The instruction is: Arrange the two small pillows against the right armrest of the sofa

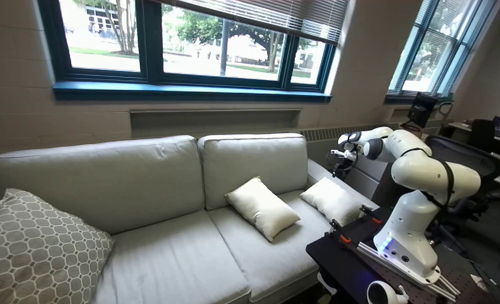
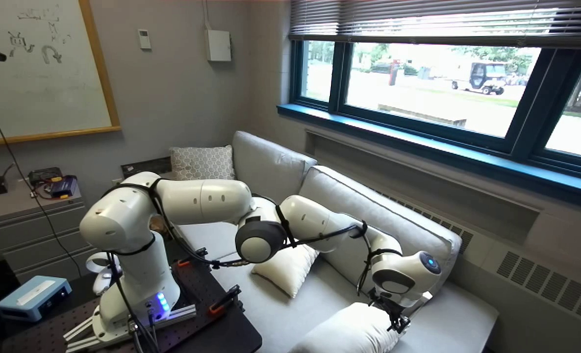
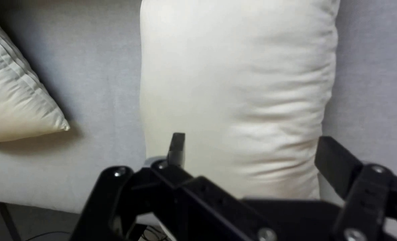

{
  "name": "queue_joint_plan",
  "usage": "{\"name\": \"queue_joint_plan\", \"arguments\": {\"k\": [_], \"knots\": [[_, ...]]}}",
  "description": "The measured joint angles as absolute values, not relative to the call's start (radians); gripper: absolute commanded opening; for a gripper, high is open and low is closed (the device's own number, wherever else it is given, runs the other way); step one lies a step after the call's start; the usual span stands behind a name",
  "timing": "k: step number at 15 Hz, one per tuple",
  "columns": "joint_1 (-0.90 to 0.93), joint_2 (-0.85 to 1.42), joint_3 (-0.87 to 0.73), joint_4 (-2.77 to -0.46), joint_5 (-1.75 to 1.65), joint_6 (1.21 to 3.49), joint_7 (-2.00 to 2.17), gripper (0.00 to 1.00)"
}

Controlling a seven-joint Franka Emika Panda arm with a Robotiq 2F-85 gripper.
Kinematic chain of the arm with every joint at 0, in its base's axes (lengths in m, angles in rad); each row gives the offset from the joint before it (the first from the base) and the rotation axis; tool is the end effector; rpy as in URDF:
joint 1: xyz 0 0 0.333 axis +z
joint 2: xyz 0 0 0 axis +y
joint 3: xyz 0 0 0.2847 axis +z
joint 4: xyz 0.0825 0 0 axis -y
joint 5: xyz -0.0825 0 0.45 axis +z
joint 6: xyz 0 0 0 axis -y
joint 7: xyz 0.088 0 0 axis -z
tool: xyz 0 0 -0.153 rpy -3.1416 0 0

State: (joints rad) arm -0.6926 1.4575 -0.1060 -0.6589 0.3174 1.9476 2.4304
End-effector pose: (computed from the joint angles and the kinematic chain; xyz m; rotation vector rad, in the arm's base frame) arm 0.5938 -0.5116 -0.0417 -0.2237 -3.1073 -0.3749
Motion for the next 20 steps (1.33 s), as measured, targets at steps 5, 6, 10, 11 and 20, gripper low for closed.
{"name": "queue_joint_plan", "arguments": {"k": [5, 6, 10, 11, 20], "knots": [[-0.676, 1.417, -0.079, -0.664, 0.32, 2.073, 2.254, 1.0], [-0.664, 1.403, -0.071, -0.667, 0.32, 2.089, 2.217, 1.0], [-0.592, 1.324, -0.041, -0.708, 0.32, 2.148, 2.076, 1.0], [-0.572, 1.303, -0.032, -0.729, 0.32, 2.169, 2.041, 1.0], [-0.492, 1.186, 0.021, -0.903, 0.32, 2.278, 1.869, 1.0]]}}
